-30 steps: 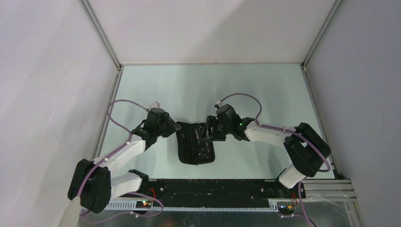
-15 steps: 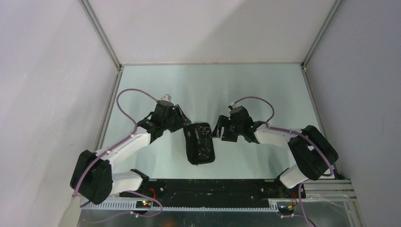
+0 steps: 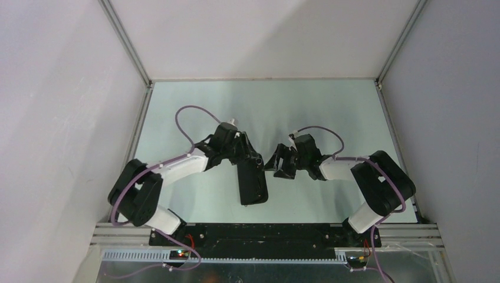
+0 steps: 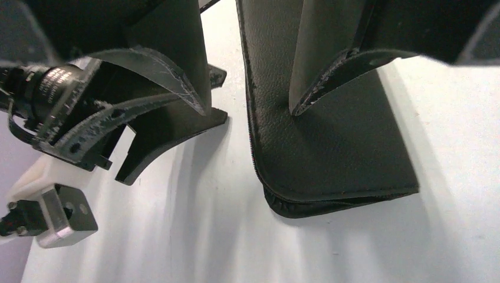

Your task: Sort the hair-cutting tools

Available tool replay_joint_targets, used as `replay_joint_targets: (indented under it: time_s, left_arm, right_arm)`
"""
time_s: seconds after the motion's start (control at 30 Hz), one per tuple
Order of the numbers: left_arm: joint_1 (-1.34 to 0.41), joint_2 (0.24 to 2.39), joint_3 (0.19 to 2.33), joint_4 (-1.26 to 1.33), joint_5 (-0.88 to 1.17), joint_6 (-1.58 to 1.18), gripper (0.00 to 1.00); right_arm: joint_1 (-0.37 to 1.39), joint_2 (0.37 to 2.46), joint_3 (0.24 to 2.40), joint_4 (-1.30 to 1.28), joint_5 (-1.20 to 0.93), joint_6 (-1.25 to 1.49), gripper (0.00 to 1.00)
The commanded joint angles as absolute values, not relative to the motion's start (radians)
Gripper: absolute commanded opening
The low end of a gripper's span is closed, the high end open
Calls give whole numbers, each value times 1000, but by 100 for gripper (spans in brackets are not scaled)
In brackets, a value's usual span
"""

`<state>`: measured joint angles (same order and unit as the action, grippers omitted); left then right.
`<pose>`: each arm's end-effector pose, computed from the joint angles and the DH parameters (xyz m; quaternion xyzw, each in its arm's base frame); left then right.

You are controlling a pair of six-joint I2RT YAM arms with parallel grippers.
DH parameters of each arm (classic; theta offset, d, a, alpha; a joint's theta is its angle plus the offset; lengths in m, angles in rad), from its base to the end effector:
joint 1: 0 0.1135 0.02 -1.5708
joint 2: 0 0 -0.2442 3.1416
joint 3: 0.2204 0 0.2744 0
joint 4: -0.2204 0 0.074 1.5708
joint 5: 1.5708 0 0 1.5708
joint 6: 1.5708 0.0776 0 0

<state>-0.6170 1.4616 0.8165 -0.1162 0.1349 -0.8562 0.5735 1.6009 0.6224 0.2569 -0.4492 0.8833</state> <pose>0.2816 -0.2126 0.1391 -0.0831 0.9137 -0.3098 0.2494 0.2628 0.2099 0.0739 0.0464 0.8918 0.4188 0.1646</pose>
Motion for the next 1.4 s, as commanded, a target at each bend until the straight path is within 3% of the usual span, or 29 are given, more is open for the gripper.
replay_joint_targets:
  time_s: [0.0, 0.37, 0.57, 0.7, 0.87, 1.13, 1.37]
  left_arm:
    - [-644, 1541, 866, -62, 188, -855, 57]
    - [-683, 1641, 902, -39, 191, -864, 56]
    - [-693, 1625, 905, -48, 176, -861, 56]
    - [-693, 1575, 902, -60, 157, -851, 56]
    - [-693, 1448, 918, -139, 64, -800, 57]
    - [-625, 1311, 799, -227, -24, -793, 58]
    - [-590, 1380, 735, -251, -25, -764, 55]
  right_arm:
    - [571, 1617, 615, 347, -503, 901, 76]
    - [604, 1734, 656, 366, -503, 901, 71]
    - [617, 1783, 679, 291, -471, 876, 50]
    - [618, 1806, 678, 244, -450, 853, 27]
    - [618, 1821, 664, 231, -438, 832, 13]
    - [620, 1823, 649, 246, -439, 819, 10]
    - [620, 1821, 650, 266, -454, 818, 9]
